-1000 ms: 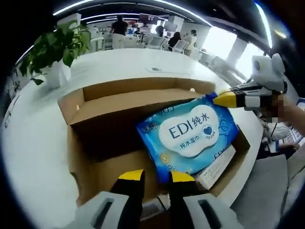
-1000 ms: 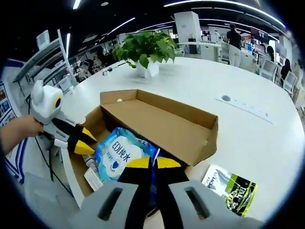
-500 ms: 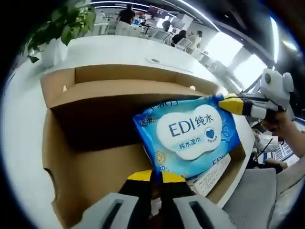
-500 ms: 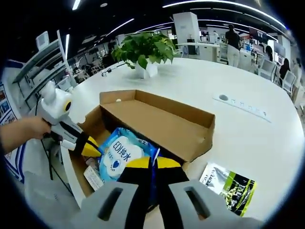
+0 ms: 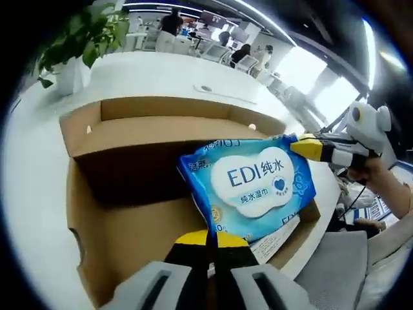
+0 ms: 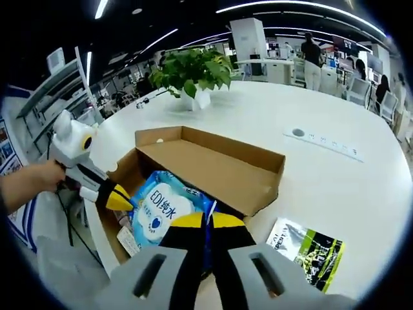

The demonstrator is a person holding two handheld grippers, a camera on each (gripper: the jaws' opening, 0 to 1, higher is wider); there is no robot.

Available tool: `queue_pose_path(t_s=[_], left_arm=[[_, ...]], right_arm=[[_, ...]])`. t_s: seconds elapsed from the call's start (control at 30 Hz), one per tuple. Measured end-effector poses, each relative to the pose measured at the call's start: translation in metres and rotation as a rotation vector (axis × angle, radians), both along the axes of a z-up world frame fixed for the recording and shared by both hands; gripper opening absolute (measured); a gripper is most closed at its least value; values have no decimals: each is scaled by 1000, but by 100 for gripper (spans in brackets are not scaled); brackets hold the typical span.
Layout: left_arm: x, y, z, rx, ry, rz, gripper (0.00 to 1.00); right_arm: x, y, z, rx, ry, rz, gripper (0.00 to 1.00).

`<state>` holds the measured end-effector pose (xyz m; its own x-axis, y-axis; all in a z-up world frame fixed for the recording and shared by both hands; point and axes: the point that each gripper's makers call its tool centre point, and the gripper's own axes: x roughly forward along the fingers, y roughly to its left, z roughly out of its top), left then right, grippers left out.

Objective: Operate the shoe box by opening the lid, removing the specified soft item, and placing it in the target area until the item is outside and the box remains undamaged.

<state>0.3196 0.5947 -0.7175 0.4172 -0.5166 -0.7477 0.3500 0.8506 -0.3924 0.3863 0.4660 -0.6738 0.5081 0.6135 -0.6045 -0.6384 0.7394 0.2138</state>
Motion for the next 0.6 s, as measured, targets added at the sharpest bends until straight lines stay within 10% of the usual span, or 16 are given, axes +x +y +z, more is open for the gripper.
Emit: queue_pose_path(t_s=[0.6], left_arm=[[-4, -26, 40, -34, -69, -25, 0]], right_arm=[[-8, -35, 30, 78, 4, -87, 0]])
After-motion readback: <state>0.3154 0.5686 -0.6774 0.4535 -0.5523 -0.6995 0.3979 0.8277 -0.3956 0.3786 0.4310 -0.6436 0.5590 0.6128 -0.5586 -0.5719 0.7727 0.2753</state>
